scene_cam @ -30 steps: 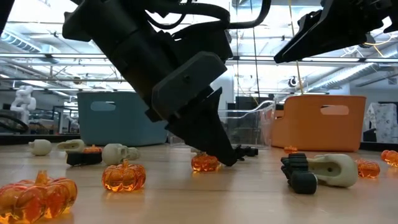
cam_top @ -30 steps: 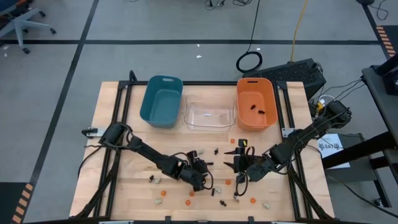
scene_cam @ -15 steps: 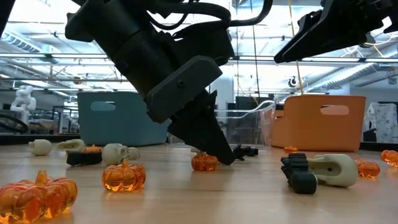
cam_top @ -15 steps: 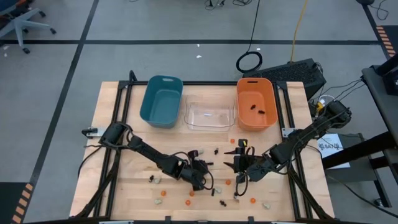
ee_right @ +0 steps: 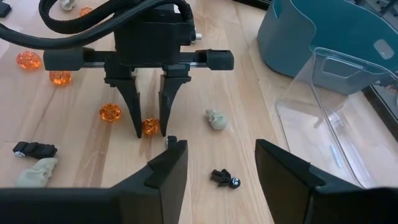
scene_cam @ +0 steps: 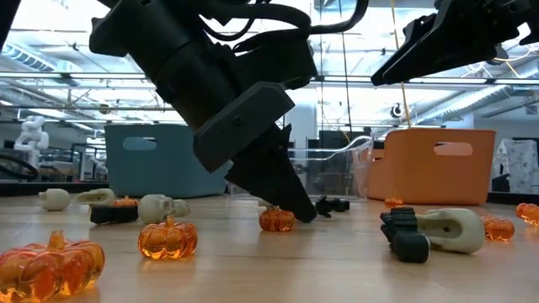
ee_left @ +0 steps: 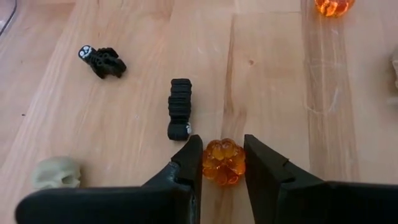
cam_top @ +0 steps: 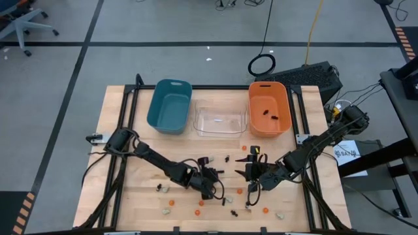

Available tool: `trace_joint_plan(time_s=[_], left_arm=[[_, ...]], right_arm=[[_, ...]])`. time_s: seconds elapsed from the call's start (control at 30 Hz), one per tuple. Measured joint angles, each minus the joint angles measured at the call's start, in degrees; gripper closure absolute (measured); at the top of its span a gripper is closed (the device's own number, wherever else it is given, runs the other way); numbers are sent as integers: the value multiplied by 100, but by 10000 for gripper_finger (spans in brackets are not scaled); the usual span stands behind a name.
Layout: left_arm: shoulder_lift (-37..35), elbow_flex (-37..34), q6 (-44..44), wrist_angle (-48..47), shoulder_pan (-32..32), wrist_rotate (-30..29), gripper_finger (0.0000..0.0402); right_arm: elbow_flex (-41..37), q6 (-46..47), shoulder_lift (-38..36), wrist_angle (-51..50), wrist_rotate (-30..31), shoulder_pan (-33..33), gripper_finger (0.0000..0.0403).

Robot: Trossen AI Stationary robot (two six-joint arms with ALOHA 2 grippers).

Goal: Sort Halloween decoration
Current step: Put the orange pumpkin toy into the transparent bin

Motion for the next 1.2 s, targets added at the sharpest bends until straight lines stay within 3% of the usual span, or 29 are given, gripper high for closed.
trace_joint_plan(time_s=[0.33, 0.87, 1.2], left_arm=[[-782, -14, 720, -619, -91, 23, 323], [-1388, -3, 4462, -622, -159, -327, 324], [-1390, -3, 4642, -616, -157, -736, 324]], right_arm=[[0, 14, 0, -38, -2, 0, 232], [0, 61, 0, -29, -2, 0, 232], [0, 63, 0, -24, -3, -1, 232]])
